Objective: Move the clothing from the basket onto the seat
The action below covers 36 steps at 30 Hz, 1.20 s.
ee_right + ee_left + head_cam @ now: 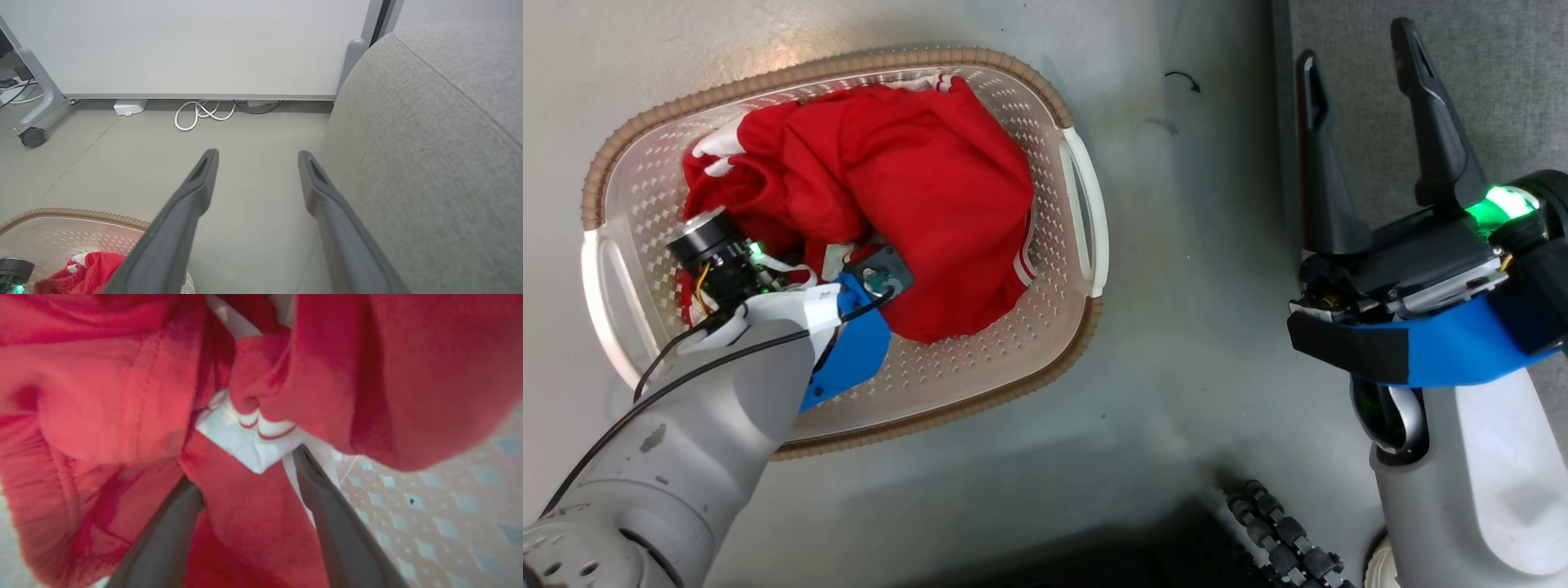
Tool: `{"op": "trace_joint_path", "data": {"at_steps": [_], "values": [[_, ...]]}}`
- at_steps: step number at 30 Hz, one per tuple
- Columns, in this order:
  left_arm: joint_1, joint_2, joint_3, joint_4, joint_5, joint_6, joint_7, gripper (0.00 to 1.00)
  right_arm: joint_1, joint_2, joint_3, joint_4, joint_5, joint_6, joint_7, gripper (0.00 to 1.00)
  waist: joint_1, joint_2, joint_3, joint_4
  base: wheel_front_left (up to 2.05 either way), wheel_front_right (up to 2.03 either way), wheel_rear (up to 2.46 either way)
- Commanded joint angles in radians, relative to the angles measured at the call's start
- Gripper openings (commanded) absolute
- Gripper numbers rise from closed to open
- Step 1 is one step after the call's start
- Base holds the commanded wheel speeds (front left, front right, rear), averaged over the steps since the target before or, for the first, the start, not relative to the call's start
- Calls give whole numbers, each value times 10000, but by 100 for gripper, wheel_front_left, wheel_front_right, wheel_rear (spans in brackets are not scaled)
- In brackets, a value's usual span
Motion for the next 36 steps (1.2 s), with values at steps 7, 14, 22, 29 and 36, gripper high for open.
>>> {"op": "trace_joint_path", "data": {"at_steps": [7,14,22,29,36], "values": [[-76,-225,-44,0,500,-1,201,0,-100,-31,21,-74,-25,5,-33,100,-1,0,-20,40,0,0,0],[-193,-482,-8,-67,257,-1,-578,0,-13,-31,-127,47,-166,5,-31,100,-1,0,-453,362,0,0,0],[110,-660,486,-14,-408,10,-1823,0,20,-33,-240,242,-387,5,-31,100,-1,0,-1489,915,0,0,0],[537,-941,999,4,-1104,118,-3065,0,398,-34,-303,575,-530,5,-31,100,-1,0,-2796,1377,0,0,0],[991,-1205,1460,-169,-1690,129,-3652,0,850,-34,-348,881,-537,5,-33,100,-1,0,-4048,1657,0,0,0]]}}
